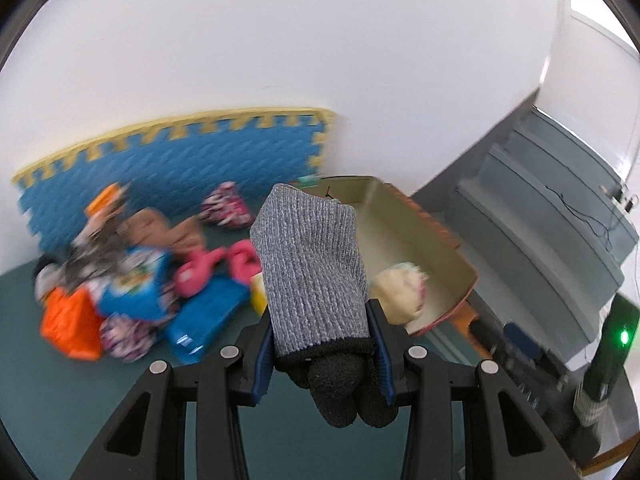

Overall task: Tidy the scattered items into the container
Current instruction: 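Carry the sock and ball into the red tin and open both tools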

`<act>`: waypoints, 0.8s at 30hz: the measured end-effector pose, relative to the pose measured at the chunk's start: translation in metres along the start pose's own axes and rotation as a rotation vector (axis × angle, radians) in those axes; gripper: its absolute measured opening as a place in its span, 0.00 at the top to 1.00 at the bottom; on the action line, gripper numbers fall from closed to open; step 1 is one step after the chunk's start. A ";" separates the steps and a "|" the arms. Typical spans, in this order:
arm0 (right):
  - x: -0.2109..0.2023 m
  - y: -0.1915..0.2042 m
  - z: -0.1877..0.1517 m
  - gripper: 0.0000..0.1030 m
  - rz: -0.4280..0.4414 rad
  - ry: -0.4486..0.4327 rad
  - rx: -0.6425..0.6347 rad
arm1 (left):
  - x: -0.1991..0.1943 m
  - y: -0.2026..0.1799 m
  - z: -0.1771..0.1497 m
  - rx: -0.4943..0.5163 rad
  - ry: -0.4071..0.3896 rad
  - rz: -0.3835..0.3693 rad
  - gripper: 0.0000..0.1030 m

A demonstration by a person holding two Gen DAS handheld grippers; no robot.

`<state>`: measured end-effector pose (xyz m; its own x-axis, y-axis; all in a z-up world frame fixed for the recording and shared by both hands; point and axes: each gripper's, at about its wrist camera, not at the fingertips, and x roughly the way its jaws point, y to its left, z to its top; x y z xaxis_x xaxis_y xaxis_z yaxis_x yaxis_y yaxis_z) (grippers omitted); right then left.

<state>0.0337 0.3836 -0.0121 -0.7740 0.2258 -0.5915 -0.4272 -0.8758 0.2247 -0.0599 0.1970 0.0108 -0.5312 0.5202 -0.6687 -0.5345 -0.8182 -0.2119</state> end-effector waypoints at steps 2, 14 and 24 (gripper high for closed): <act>0.000 -0.004 -0.002 0.24 -0.002 0.005 0.002 | 0.014 -0.015 0.008 0.024 0.011 -0.009 0.58; 0.013 -0.011 0.002 0.24 -0.031 0.025 -0.003 | 0.090 -0.056 0.055 0.068 0.056 0.000 0.28; 0.024 0.009 0.011 0.24 -0.041 0.024 -0.042 | 0.066 0.007 0.039 -0.055 0.030 0.025 0.22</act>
<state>0.0059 0.3855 -0.0158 -0.7447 0.2520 -0.6180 -0.4378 -0.8834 0.1674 -0.1245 0.2352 -0.0071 -0.5237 0.4928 -0.6949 -0.4837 -0.8435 -0.2336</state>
